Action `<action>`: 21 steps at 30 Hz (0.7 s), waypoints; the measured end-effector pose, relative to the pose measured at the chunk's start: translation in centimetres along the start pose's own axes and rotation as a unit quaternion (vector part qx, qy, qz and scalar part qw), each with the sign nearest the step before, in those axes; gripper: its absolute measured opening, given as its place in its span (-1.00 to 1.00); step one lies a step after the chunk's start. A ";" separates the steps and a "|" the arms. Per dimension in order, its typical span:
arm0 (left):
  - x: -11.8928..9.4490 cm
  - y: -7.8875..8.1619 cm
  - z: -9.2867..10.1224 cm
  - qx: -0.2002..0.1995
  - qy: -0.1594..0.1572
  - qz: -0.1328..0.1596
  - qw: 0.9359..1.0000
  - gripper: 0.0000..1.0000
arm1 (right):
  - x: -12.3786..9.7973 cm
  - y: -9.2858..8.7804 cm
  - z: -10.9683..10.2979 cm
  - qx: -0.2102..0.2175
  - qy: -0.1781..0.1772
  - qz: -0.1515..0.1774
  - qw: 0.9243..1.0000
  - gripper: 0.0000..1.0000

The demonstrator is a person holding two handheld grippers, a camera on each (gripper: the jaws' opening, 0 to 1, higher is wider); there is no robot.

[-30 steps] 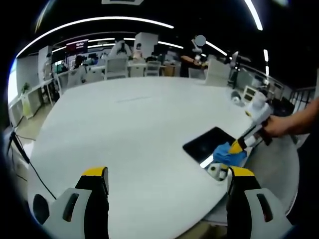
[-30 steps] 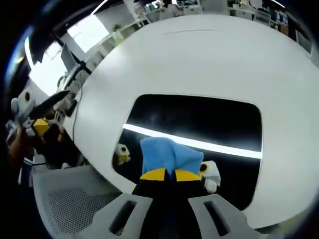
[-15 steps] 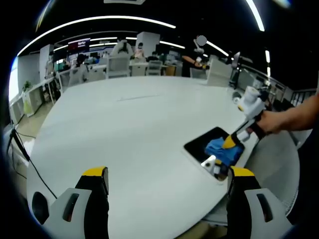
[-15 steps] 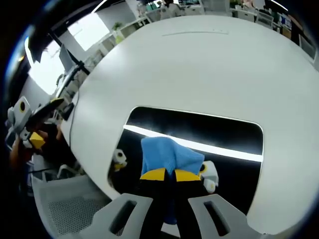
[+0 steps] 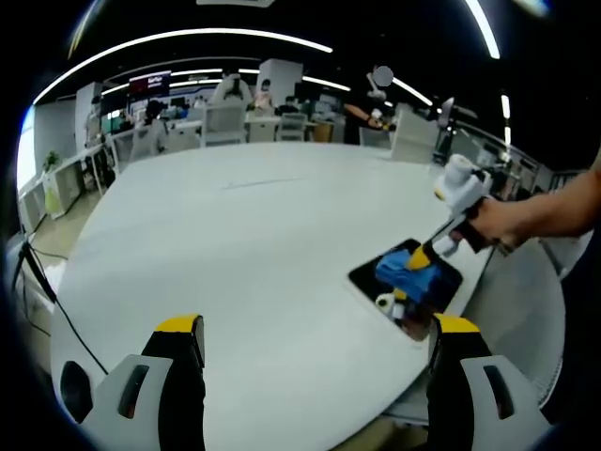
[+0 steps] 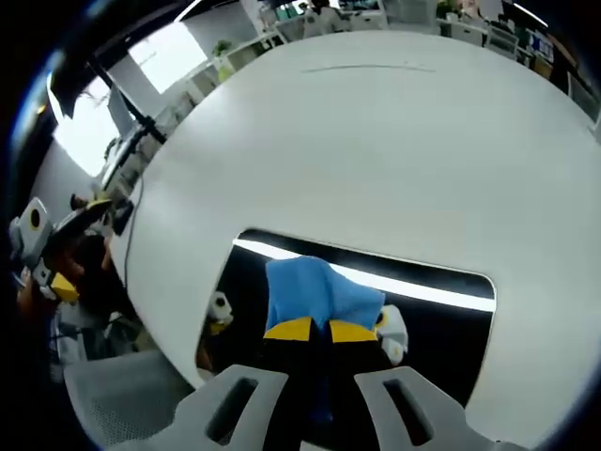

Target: Wipe the mirror surface with the cleaning cloth until all visible marks leave the cleaned area.

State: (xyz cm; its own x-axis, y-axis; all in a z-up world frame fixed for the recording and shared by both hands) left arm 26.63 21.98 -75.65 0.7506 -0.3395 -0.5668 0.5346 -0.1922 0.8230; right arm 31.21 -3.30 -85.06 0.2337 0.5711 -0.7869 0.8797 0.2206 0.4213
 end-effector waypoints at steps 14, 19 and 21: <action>-0.1 -0.2 -0.7 -0.004 0.006 -0.003 1.000 0.99 | 0.8 2.1 0.7 -0.019 -0.008 -0.002 1.000 -1.00; -0.2 -0.4 -0.7 -0.005 0.008 -0.005 1.000 0.99 | 1.1 2.8 0.8 -0.020 -0.019 0.008 1.000 -1.00; -0.1 -0.4 -0.7 -0.004 0.008 -0.005 1.000 0.99 | 1.1 3.0 0.9 -0.020 -0.017 0.012 1.000 -1.00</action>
State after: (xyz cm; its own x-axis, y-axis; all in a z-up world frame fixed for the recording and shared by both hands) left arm 26.61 22.71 -75.91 0.7520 -0.3225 -0.5749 0.5448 -0.1870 0.8175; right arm 34.43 -2.71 -85.07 0.2689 0.5490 -0.7914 0.8568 0.2390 0.4569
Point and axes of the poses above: the point that each gripper's makers call its tool centre point, and the gripper's own axes: x roughly forward along the fingers, z roughly to its right, y roughly out of its top, the point moved 2 cm from there along -x, roughly backward along the fingers, and after that the axes turned 13 degrees about y, right-handed, at the moved point
